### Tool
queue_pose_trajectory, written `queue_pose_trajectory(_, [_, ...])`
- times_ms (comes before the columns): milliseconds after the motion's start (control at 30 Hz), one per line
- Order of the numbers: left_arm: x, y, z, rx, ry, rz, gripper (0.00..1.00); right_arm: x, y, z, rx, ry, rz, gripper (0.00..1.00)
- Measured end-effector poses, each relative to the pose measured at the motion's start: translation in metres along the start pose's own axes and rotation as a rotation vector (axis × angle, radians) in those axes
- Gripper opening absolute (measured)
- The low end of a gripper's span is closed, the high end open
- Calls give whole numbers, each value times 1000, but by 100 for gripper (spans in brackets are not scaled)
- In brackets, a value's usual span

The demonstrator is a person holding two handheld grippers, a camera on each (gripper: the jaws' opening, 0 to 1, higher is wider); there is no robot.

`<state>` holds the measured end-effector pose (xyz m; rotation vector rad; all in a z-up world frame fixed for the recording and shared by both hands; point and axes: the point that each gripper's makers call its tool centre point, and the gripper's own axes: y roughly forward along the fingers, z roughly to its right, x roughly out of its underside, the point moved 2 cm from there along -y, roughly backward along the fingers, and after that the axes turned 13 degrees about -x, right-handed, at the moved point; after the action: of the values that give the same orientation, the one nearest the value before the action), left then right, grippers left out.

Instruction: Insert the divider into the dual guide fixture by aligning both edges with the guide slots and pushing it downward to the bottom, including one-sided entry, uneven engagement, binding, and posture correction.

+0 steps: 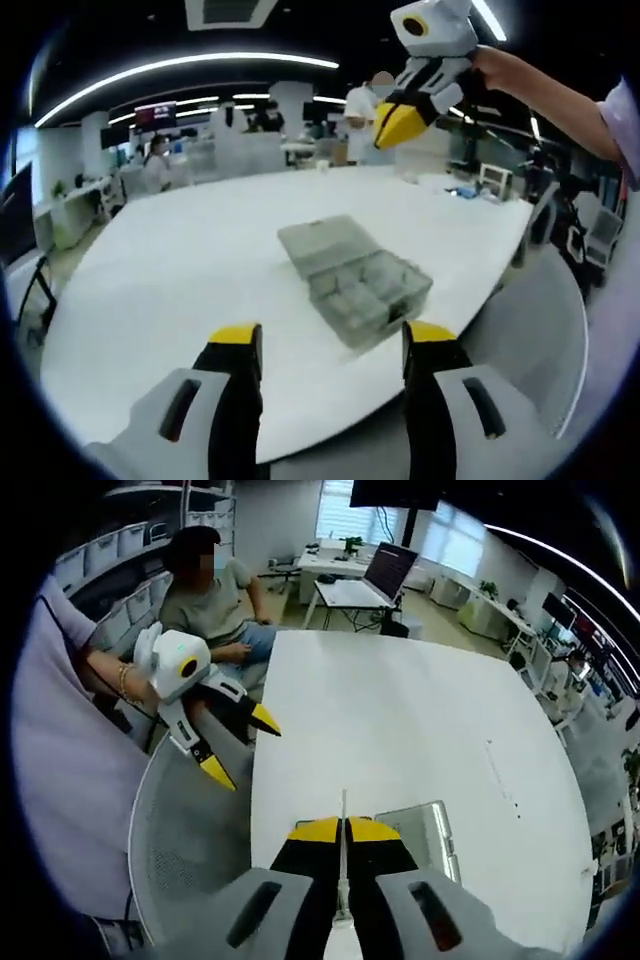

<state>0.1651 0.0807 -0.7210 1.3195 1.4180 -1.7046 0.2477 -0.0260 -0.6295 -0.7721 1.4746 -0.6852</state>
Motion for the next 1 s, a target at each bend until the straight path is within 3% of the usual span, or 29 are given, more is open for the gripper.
queue_pose_trajectory(333, [2, 0, 1, 14, 3, -7, 53, -6, 18, 2, -108, -45, 11, 0])
queue_pose_trajectory(733, [4, 0, 3, 16, -3, -18, 53, 3, 32, 18, -155, -1, 18, 0])
queue_pose_trajectory(1000, [5, 1, 2, 6, -9, -22, 52, 18, 47, 23, -176, 24, -15, 0])
